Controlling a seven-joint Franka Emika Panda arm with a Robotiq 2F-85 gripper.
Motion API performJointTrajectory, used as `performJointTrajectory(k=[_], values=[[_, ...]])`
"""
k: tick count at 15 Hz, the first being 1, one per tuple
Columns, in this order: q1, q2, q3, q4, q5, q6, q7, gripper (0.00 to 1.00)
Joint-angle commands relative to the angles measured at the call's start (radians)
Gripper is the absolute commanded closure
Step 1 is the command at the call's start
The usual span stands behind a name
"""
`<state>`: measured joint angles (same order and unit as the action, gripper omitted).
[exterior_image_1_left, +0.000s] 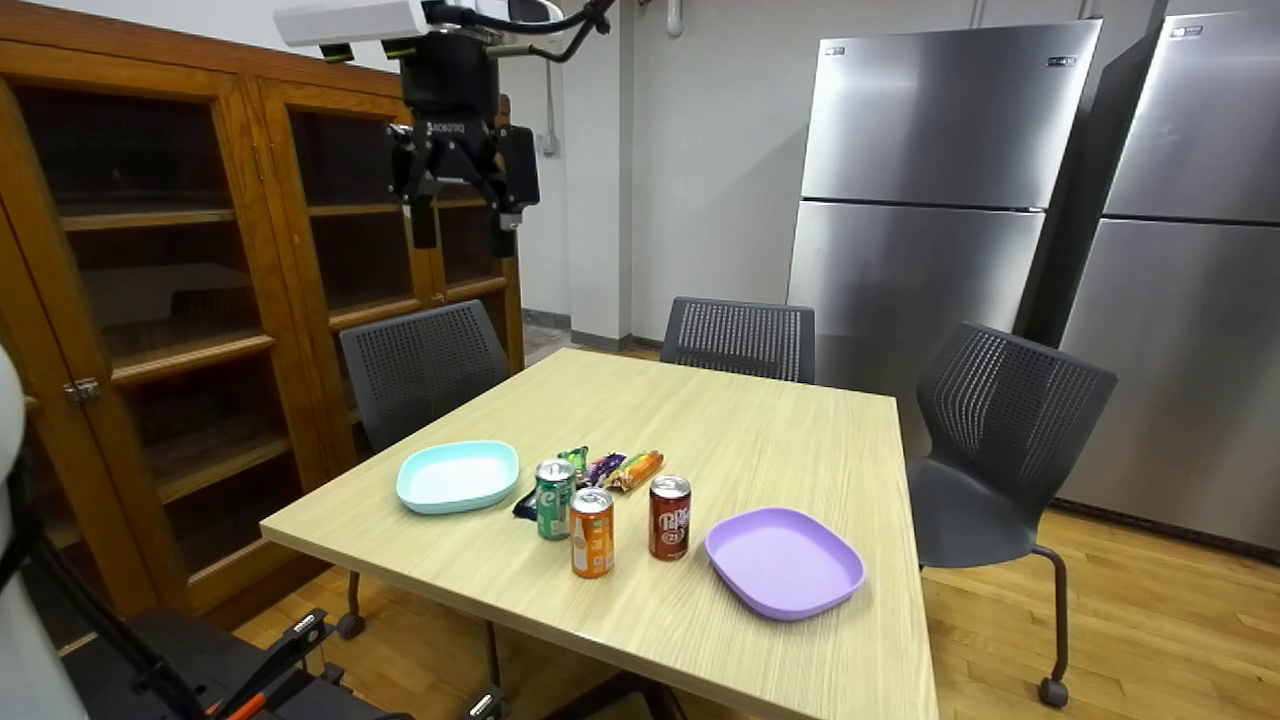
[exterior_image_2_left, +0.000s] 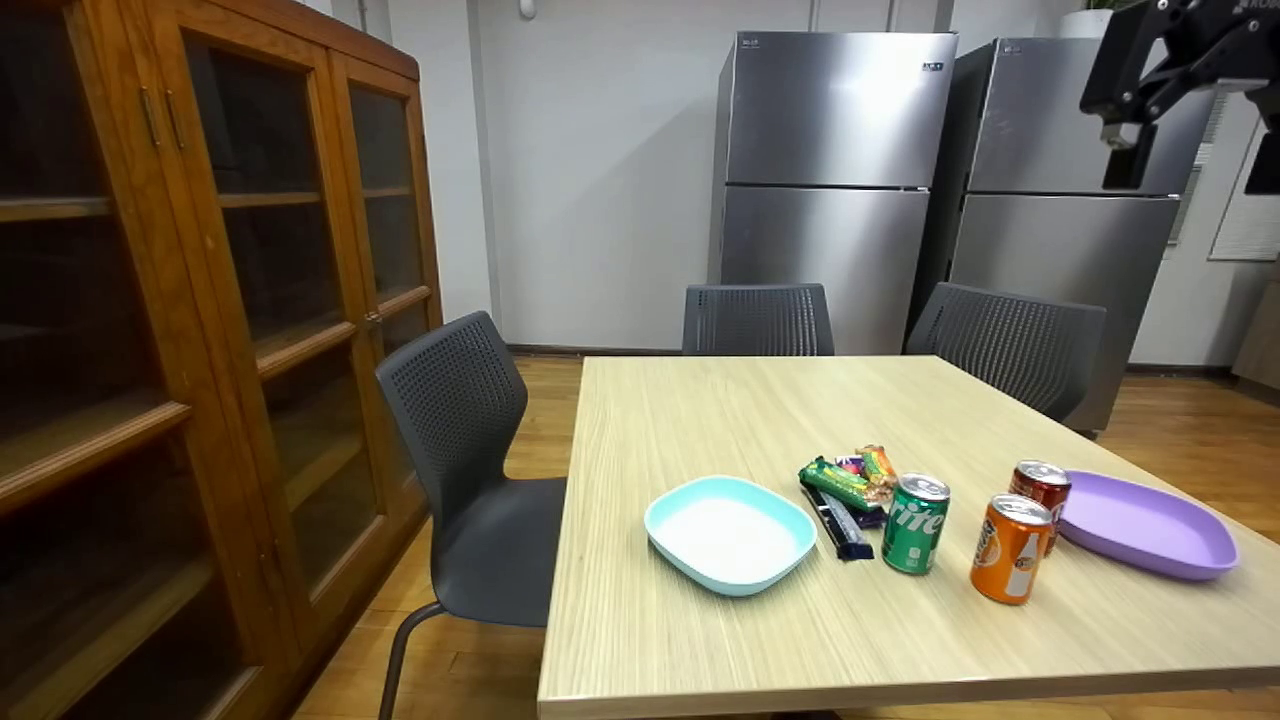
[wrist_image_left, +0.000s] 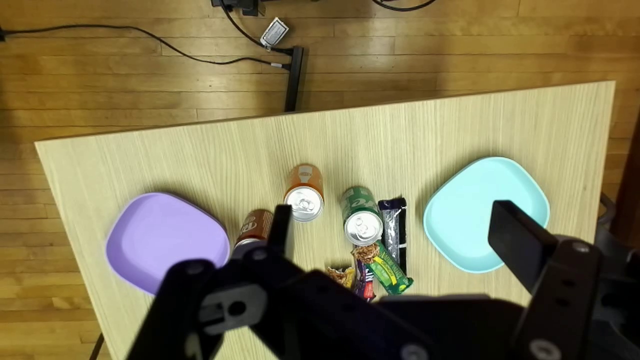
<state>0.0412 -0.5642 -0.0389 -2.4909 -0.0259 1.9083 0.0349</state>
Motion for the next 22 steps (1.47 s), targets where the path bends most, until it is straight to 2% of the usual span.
performJointTrajectory(k=[1,12,17,22], values=[[-0.021,0.01,0.015,-0.005,0.005,0.029,-0.005,0.0],[-0.048,0.15,-0.03,0.01,-0.014,0.213,-0.058,0.0],[-0.085,0.209,-0.042,-0.009,-0.044,0.331,-0.048,0.0],[-0.113,0.266,-0.06,-0.036,-0.028,0.464,-0.018,0.0]])
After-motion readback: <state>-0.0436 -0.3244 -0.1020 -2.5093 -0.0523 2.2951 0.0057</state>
